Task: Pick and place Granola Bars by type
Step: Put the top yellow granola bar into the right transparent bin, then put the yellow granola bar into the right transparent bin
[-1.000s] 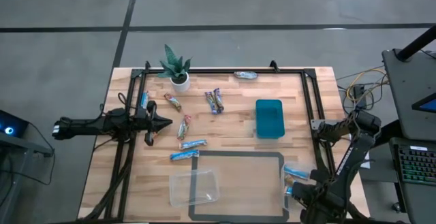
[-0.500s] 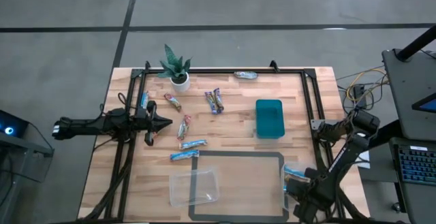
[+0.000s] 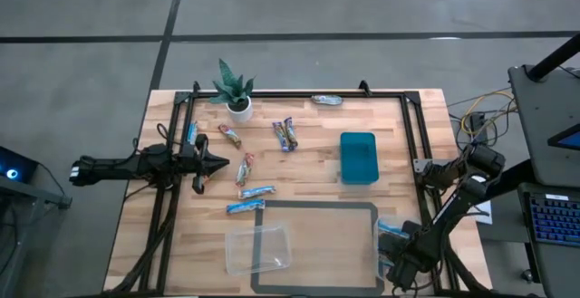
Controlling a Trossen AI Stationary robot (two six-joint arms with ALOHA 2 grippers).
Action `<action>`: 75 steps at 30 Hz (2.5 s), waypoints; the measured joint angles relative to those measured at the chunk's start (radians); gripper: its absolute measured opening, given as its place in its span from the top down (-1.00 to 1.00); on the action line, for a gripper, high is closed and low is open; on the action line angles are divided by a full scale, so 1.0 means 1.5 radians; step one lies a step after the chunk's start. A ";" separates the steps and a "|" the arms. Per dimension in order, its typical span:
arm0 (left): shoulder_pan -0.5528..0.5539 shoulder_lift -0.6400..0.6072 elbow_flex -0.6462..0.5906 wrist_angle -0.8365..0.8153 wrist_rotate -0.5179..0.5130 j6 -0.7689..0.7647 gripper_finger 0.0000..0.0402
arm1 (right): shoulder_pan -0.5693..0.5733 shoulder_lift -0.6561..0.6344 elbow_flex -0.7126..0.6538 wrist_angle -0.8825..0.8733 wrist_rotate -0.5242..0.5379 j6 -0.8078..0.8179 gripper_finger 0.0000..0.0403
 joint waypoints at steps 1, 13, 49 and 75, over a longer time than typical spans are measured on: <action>0.000 0.000 0.000 0.000 0.000 0.000 1.00 | -0.001 -0.002 -0.001 0.003 0.000 -0.004 0.85; 0.000 0.000 0.000 0.000 0.000 0.000 1.00 | -0.003 -0.092 -0.038 0.006 0.008 0.014 0.32; 0.000 0.000 0.000 0.000 0.000 0.000 1.00 | -0.282 -0.229 -0.044 0.163 0.183 -0.359 0.31; 0.000 0.000 0.000 0.000 0.000 0.000 1.00 | -0.500 -0.049 0.084 0.402 0.163 -0.622 0.26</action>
